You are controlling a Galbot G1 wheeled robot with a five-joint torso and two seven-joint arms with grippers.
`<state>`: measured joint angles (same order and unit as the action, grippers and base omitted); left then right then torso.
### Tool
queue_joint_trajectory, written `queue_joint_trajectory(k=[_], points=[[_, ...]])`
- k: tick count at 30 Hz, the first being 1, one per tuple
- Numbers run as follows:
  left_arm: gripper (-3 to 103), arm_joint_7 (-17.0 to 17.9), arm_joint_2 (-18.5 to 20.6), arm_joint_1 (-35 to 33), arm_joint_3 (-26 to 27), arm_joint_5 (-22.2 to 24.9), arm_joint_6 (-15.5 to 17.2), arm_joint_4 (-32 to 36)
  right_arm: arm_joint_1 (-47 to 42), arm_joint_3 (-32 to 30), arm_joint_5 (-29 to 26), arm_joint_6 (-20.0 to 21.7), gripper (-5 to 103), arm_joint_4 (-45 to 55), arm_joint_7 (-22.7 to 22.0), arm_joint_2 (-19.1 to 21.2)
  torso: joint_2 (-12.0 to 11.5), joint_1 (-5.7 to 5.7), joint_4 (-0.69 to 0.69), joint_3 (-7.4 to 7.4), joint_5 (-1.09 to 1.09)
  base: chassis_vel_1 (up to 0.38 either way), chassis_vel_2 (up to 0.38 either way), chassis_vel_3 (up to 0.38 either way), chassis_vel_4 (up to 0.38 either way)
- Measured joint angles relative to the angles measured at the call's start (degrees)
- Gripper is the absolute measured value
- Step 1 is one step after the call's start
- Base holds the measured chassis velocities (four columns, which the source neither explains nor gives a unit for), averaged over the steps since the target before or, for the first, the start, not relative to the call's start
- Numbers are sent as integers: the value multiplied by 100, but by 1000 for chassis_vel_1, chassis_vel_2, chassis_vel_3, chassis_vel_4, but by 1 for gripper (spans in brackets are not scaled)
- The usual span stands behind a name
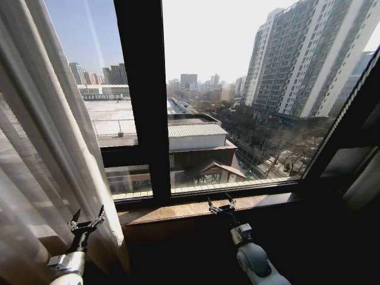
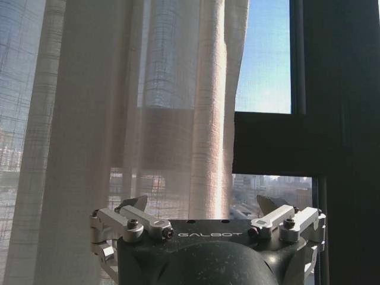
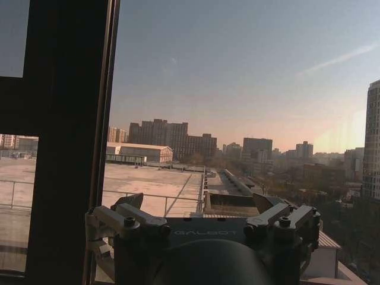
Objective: Open the curtains by pulling them apart, changing their state from closed to fully open.
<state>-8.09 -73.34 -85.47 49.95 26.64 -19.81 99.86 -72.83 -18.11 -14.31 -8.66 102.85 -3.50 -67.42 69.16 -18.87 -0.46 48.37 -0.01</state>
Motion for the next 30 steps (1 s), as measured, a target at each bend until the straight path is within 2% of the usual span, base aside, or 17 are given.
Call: queue_joint_trajectory(k=[30], points=[[100,0,0,0,0,0,0,0,0,0,0,0,100,0,0,0,0,0,0,0,0,0,0,0,0]])
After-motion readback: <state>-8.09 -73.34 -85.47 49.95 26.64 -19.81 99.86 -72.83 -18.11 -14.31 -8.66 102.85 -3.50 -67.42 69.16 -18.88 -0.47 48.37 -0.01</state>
